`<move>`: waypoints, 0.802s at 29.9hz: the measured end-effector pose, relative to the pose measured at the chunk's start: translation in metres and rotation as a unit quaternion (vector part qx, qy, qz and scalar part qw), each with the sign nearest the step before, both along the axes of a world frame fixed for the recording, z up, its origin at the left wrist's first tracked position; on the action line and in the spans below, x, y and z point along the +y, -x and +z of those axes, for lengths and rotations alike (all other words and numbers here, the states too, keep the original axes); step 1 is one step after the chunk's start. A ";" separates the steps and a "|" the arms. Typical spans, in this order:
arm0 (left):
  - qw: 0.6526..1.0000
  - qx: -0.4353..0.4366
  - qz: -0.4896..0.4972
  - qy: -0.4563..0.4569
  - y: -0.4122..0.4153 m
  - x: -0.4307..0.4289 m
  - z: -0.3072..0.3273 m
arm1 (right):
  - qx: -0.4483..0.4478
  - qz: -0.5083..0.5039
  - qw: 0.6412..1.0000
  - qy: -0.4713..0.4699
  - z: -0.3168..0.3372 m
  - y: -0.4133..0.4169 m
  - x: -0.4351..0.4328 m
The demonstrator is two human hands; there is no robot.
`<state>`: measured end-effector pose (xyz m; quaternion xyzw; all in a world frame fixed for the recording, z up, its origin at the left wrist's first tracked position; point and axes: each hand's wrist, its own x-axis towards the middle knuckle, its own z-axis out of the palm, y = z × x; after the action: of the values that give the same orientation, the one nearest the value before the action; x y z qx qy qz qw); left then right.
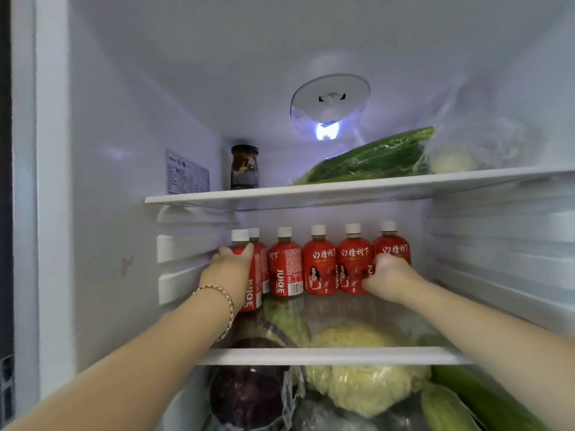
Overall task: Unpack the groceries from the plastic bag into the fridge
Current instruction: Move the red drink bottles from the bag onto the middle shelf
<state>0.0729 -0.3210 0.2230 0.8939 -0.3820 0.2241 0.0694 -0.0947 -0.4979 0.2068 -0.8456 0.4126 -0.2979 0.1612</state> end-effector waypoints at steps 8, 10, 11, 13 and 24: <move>0.994 -0.097 0.023 -0.032 -0.005 -0.007 -0.002 | 0.075 0.175 0.981 0.039 -0.013 -0.016 0.048; 0.993 -0.111 0.032 -0.035 -0.002 -0.007 -0.003 | 0.075 0.177 0.980 0.039 -0.013 -0.016 0.053; 0.992 -0.112 0.036 -0.041 -0.002 -0.007 -0.003 | 0.076 0.178 0.980 0.042 -0.013 -0.015 0.056; 0.993 -0.099 0.039 -0.057 0.000 -0.005 -0.001 | 0.076 0.183 0.979 0.049 -0.012 -0.013 0.062; 0.999 0.036 0.024 -0.016 0.109 0.112 -0.006 | 0.078 0.355 0.926 0.102 -0.002 0.024 0.155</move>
<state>-0.0366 -0.2086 0.2166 0.9114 -0.3611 0.1869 0.0634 -0.1188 -0.3430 0.2045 -0.9690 0.0645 -0.1953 0.1366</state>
